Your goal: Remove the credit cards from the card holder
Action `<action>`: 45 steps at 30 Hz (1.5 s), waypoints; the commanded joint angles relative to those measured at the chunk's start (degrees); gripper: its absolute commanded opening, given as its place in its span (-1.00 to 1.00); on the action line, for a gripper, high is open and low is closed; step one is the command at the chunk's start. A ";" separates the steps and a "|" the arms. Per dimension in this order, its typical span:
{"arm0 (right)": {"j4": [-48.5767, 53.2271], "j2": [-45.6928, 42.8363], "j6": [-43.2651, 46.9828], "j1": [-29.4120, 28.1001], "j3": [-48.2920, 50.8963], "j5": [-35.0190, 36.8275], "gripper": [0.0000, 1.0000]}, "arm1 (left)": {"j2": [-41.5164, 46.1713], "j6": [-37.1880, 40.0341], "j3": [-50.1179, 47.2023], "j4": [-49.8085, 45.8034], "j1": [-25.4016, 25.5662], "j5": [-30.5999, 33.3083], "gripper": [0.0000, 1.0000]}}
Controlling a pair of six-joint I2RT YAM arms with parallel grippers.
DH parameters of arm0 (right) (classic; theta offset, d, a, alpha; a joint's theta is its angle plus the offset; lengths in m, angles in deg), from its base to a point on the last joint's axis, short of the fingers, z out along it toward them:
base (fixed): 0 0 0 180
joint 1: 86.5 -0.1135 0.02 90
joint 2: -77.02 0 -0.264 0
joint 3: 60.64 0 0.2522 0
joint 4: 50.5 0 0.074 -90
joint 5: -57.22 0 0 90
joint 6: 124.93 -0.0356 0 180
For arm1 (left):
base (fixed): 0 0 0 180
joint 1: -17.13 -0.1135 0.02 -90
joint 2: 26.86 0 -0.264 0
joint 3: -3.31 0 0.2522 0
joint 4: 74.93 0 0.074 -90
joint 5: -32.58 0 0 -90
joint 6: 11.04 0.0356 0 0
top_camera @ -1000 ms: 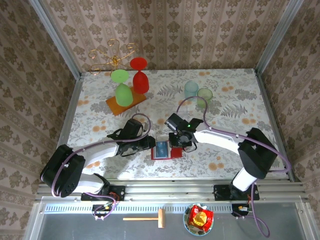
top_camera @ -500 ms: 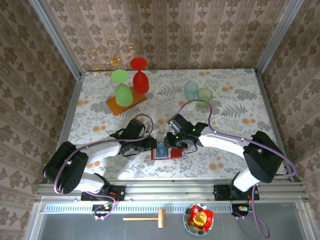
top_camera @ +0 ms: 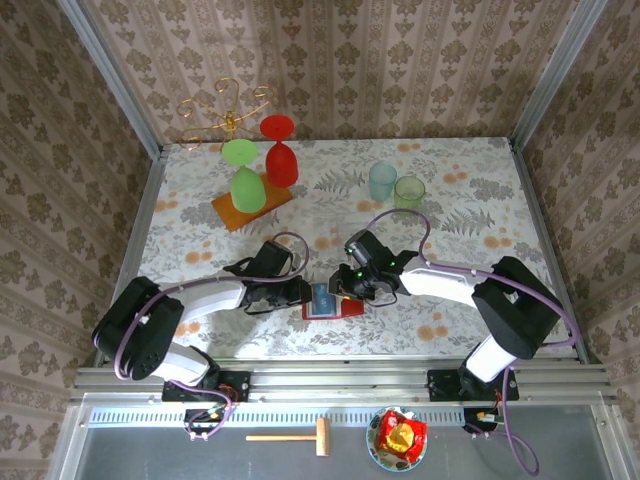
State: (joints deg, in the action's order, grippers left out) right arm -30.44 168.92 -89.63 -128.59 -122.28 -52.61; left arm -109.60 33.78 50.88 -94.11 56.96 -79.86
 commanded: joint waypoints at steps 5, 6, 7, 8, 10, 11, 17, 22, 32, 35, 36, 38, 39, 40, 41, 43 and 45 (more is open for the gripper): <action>-2.94 2.48 -1.38 0.38 0.42 -2.86 -0.51 | -0.66 1.82 1.29 -3.02 0.25 1.30 -0.62; -3.05 2.80 -1.43 0.34 0.44 -2.92 -0.51 | -0.67 1.80 1.24 -3.03 0.25 1.42 -0.62; -3.12 3.03 -1.57 0.40 0.50 -2.97 -0.51 | -0.67 1.84 1.19 -3.11 0.25 1.43 -0.62; -3.50 3.21 -1.77 0.39 0.69 -3.01 -0.51 | -0.68 1.81 1.13 -3.19 0.29 1.52 -0.62; -4.27 3.51 -2.03 0.35 1.07 -3.30 -0.52 | -0.71 1.78 1.00 -3.11 0.20 1.63 -0.62; -4.46 3.66 -2.17 0.35 1.07 -3.30 -0.52 | -0.71 1.77 1.02 -3.05 0.16 1.69 -0.62; -4.77 4.73 -2.17 0.34 0.87 -3.61 -0.54 | -0.73 1.78 1.05 -3.14 0.11 1.69 -0.63; -4.86 5.57 -2.39 0.34 0.68 -4.11 -0.59 | -1.01 1.77 1.17 -3.21 0.11 1.61 -0.63; -2.75 6.15 -2.00 0.41 0.42 -2.80 -0.51 | -1.02 1.90 1.12 -3.38 -0.07 1.60 -0.64; -1.55 5.53 -1.65 0.37 0.16 -1.59 -0.48 | -1.01 1.94 1.13 -3.37 -0.04 1.61 -0.64; -1.16 5.36 -1.43 0.34 0.03 -1.21 -0.47 | -1.02 1.94 1.19 -3.38 -0.04 1.61 -0.64; 0.11 4.83 -0.87 0.35 -0.41 -0.42 -0.46 | -1.07 1.86 1.26 -3.47 -0.14 1.61 -0.64; 0.49 4.62 -0.70 0.37 -0.54 -0.30 -0.45 | -1.05 1.90 1.25 -3.47 -0.19 1.61 -0.64; 0.84 4.47 -0.58 0.34 -0.68 -0.14 -0.45 | -1.08 1.93 1.26 -3.42 -0.19 1.61 -0.64; 1.15 4.33 -0.42 0.34 -0.80 -0.16 -0.45 | -1.17 1.90 1.27 -3.39 -0.17 1.61 -0.64; 1.28 3.85 -0.41 0.35 -0.99 0.03 -0.44 | -1.28 1.90 1.35 -3.51 -0.28 1.61 -0.64; 1.32 3.17 -0.41 0.36 -0.91 0.30 -0.45 | -1.20 1.89 1.52 -3.55 -0.24 1.52 -0.64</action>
State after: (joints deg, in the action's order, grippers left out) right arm -32.36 173.88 -90.66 -128.52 -122.34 -54.54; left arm -110.08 34.23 51.16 -95.24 56.90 -79.40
